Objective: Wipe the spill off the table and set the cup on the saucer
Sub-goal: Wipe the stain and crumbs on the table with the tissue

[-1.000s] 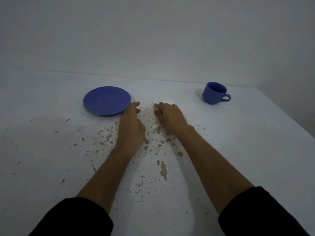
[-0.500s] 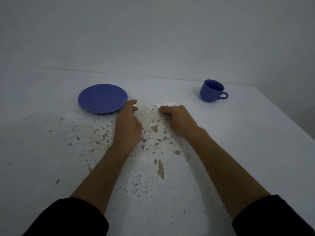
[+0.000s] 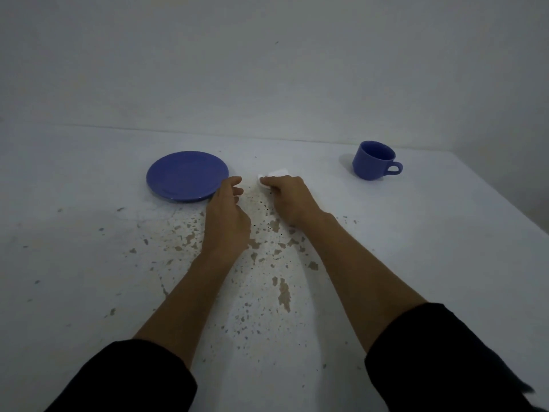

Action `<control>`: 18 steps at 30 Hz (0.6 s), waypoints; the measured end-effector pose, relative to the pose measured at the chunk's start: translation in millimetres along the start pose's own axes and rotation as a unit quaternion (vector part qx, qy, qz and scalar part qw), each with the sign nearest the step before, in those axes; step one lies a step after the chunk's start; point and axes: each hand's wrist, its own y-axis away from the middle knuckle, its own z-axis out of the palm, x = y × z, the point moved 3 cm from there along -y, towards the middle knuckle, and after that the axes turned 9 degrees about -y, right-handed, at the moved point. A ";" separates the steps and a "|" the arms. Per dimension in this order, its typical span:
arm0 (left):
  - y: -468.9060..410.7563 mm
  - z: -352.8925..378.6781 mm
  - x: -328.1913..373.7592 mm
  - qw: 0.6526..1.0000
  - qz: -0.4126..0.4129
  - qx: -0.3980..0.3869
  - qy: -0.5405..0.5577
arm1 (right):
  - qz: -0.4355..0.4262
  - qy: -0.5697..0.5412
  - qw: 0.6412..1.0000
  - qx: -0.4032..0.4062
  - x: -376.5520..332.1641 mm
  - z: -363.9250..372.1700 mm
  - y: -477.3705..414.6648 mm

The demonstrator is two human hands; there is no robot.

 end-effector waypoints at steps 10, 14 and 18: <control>-0.8 -0.8 0.3 1.000 0.011 -0.010 0.010 | -0.048 -0.093 0.986 -0.127 -14.0 -17.8 51.5; 1.2 -1.5 1.0 1.000 0.015 -0.010 0.015 | -0.027 -0.095 0.983 -0.152 -22.3 -22.1 62.3; 2.3 -5.3 -0.3 0.999 0.022 -0.013 0.027 | -0.045 -0.055 0.989 -0.133 -25.3 -22.8 58.4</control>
